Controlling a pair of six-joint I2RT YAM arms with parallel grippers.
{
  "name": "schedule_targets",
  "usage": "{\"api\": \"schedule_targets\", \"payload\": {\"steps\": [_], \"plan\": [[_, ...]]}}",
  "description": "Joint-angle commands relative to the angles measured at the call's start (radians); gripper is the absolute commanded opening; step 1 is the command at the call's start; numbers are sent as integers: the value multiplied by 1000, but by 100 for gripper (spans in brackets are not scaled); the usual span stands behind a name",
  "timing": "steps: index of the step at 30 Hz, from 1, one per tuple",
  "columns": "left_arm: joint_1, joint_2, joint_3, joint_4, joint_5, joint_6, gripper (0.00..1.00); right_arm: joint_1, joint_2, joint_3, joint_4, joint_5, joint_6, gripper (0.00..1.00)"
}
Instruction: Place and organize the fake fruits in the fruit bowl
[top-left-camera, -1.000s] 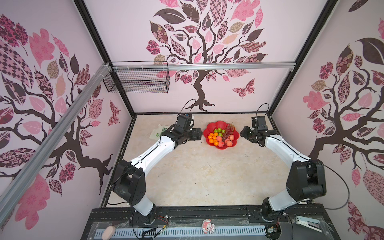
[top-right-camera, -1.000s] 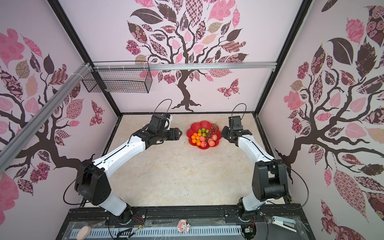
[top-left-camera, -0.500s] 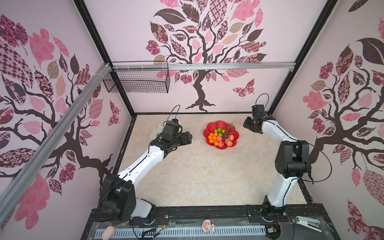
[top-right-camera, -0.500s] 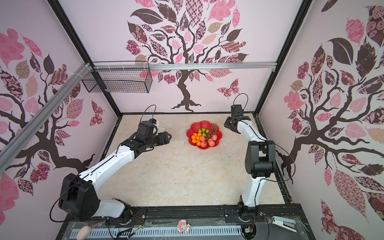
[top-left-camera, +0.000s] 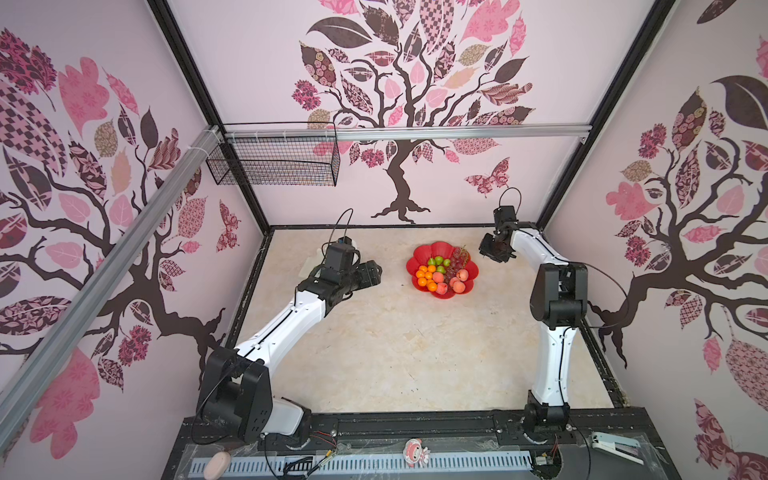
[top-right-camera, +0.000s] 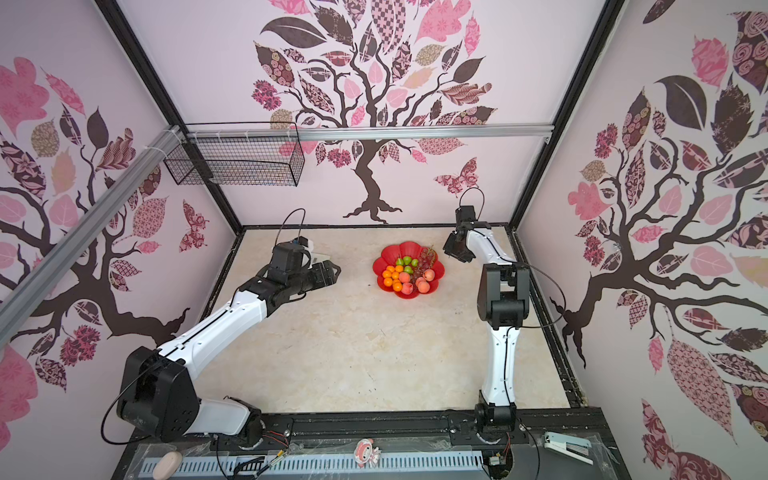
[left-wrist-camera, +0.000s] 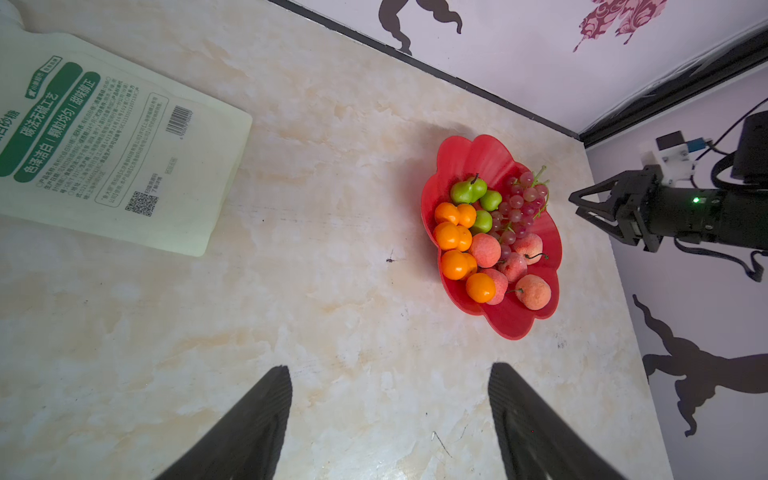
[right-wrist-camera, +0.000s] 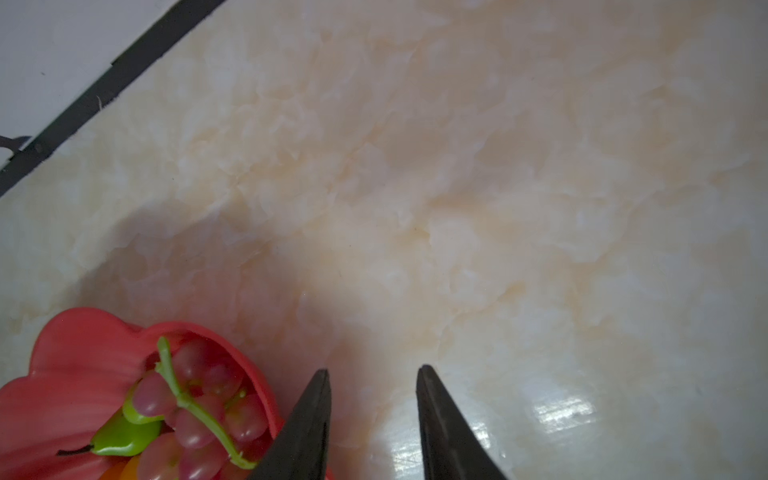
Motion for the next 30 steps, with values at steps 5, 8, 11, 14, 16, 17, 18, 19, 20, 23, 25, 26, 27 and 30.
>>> {"api": "schedule_targets", "payload": {"steps": [5,8,11,14,16,17,18,19,20,23,25,26,27,30], "plan": [[13,-1,-18,36,22,-16,78,4,101,113,-143,-115,-51,37],[15,2,-16,37,27,-18,78,9,112,128,-149,-149,-69,37],[17,3,-18,37,28,-20,78,19,116,129,-144,-168,-82,37],[16,5,-16,35,27,-21,78,27,122,135,-147,-185,-93,37],[18,3,-17,32,24,-20,78,33,124,136,-147,-200,-101,38],[18,2,-18,30,21,-20,78,37,126,135,-145,-206,-106,38],[18,0,-19,27,19,-21,78,42,126,135,-145,-209,-111,38],[18,-1,-20,27,15,-20,78,48,125,134,-144,-213,-115,39],[18,-3,-23,27,11,-20,78,54,124,133,-141,-220,-122,39],[18,-7,-23,18,5,-15,78,73,125,131,-136,-236,-136,40],[18,-6,-24,11,3,-14,78,85,126,130,-134,-241,-141,40],[19,-7,-25,7,1,-13,78,94,125,128,-136,-245,-144,40],[18,-9,-27,6,-1,-12,78,101,124,124,-134,-248,-148,40],[18,-17,-38,4,-7,-12,78,128,119,111,-130,-255,-155,40]]}}
